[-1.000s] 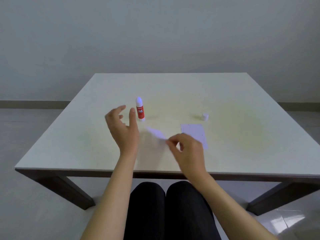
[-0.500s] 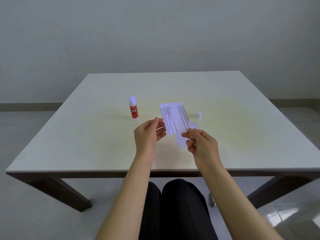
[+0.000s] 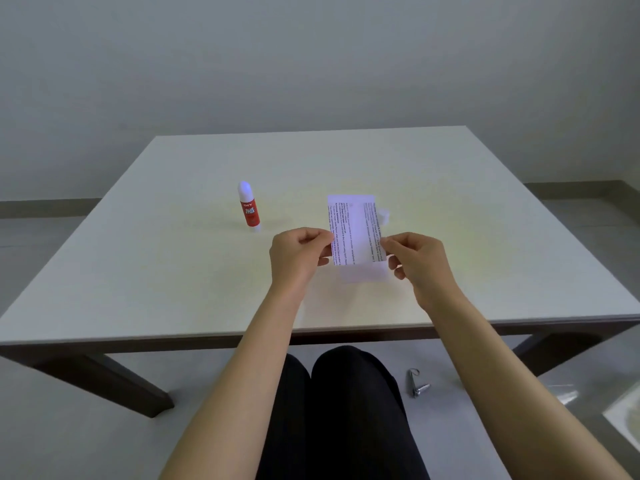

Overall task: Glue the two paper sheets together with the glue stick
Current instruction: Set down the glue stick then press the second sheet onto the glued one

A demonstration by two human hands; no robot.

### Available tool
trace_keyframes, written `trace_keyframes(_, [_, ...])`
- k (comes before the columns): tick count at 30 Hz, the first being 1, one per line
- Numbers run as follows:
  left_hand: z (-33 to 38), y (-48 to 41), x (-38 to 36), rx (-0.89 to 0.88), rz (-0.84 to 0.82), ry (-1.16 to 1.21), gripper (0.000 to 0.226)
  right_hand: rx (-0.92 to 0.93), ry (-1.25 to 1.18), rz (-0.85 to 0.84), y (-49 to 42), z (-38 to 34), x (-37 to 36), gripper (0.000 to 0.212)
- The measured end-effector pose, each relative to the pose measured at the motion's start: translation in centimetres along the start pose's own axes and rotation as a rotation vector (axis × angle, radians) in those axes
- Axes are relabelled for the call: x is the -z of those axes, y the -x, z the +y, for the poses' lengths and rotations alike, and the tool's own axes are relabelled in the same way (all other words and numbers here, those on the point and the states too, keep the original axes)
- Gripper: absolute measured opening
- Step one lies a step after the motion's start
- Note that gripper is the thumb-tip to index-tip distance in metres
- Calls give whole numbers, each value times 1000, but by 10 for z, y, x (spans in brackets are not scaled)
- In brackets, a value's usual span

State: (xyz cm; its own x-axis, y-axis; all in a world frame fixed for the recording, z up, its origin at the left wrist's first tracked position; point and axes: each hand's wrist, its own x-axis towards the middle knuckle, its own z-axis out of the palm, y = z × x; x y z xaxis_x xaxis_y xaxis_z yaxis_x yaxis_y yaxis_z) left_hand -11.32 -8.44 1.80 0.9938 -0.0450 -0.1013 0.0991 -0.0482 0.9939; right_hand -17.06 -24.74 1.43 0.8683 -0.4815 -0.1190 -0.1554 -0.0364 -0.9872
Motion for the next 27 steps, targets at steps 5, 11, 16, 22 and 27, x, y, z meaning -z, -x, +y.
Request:
trace_keyframes(5, [-10,-5,-10,-64,-19,-313,12,14,278,24,-13,11,6,21])
trace_keyframes(11, [-19,-10,-12,-93,-13,-475,9,68,429,20,-18,17,7,15])
trace_keyframes(16, [-20,-11,-13,-110,-15,-510,9,98,456,15,-18,19,7,14])
trace_keyframes(22, [-22,-10,-11,-134,-35,-520,9,158,520,18,-16,21,6,9])
trace_keyframes(27, [-24,-12,-11,-161,-52,-522,8,211,592,29,-13,20,2,11])
